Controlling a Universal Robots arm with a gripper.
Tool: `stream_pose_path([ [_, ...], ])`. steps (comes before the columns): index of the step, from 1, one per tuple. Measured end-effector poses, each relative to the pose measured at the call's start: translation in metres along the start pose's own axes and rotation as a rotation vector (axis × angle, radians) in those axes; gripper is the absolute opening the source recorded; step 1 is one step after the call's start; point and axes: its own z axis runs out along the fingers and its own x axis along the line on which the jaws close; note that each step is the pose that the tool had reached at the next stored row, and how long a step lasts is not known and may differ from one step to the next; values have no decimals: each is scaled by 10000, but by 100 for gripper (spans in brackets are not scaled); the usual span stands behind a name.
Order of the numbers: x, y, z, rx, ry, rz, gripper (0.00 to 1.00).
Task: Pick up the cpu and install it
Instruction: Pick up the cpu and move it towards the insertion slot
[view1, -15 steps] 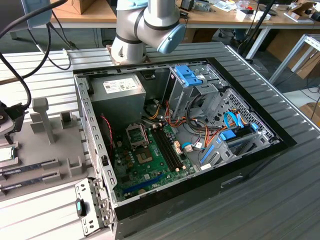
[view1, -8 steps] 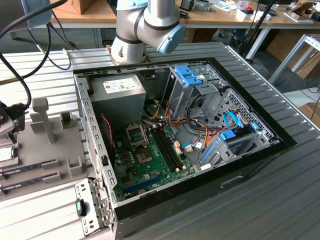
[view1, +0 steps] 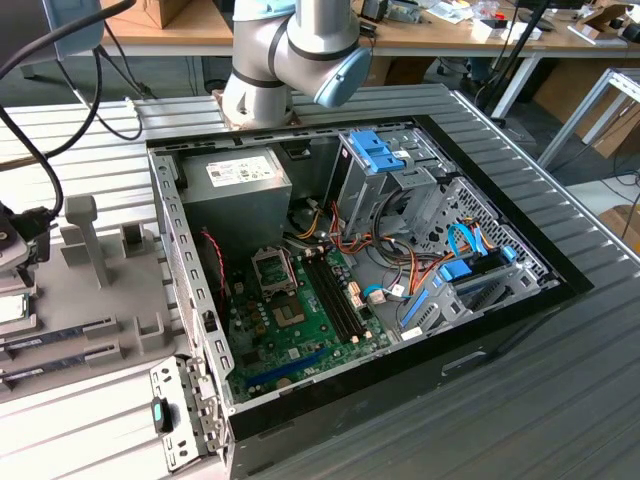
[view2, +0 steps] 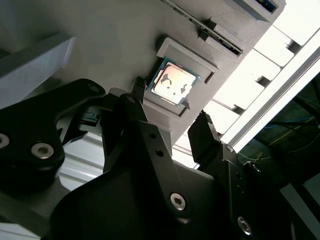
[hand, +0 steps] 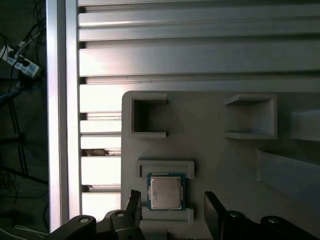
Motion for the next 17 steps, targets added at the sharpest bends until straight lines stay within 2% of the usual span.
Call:
stream_pose_path([
  [17, -2, 1, 60, 0, 1, 0, 62],
])
